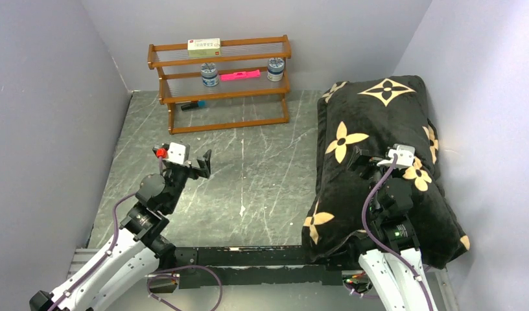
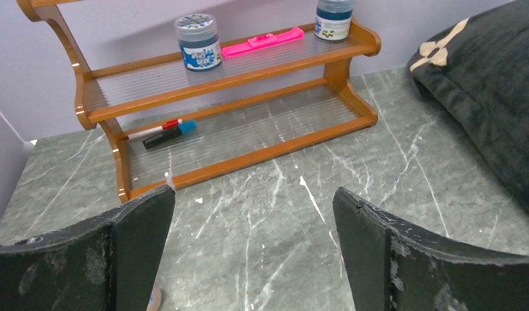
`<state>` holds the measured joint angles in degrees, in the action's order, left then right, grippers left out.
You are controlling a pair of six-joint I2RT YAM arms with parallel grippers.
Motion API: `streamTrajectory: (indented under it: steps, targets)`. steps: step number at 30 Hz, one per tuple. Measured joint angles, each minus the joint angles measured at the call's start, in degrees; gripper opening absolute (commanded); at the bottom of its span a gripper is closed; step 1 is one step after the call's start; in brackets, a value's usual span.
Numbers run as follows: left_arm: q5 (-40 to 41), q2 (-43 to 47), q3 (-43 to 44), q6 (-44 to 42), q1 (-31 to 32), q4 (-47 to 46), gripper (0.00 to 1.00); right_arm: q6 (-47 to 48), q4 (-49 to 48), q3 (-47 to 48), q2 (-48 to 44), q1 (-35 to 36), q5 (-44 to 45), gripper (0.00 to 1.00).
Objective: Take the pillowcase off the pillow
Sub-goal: Adjust the pillow at the center of the board.
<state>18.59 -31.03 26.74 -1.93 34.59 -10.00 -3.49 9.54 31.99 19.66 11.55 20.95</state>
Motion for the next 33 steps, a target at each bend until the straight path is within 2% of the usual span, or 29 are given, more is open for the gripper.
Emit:
streamTrajectory:
  steps: [6, 12, 22, 29, 33]
  targets:
    - [0.3, 1.2, 0.0, 0.0, 0.0, -0.3, 0.97, 0.3, 0.9, 1.3, 0.5, 0.0, -0.5, 1.00]
    - [0.1, 1.3, 0.0, 0.0, 0.0, -0.5, 0.97, 1.4, 2.7, 7.3, 5.2, 0.0, -2.1, 1.00]
    - [0.7, 3.9, 0.0, -0.2, 2.1, -1.5, 0.97, -0.6, 12.9, 17.7, 14.2, 0.0, -0.6, 1.00]
    - [2.6, 5.7, -0.2, -0.7, 4.2, -2.1, 0.97, -7.8, 27.6, 32.5, 33.2, 0.0, 3.1, 1.00]
    - [3.1, 5.9, -0.3, -1.1, 4.7, -2.6, 0.97, -12.5, 37.4, 43.0, 48.1, 0.0, 4.6, 1.00]
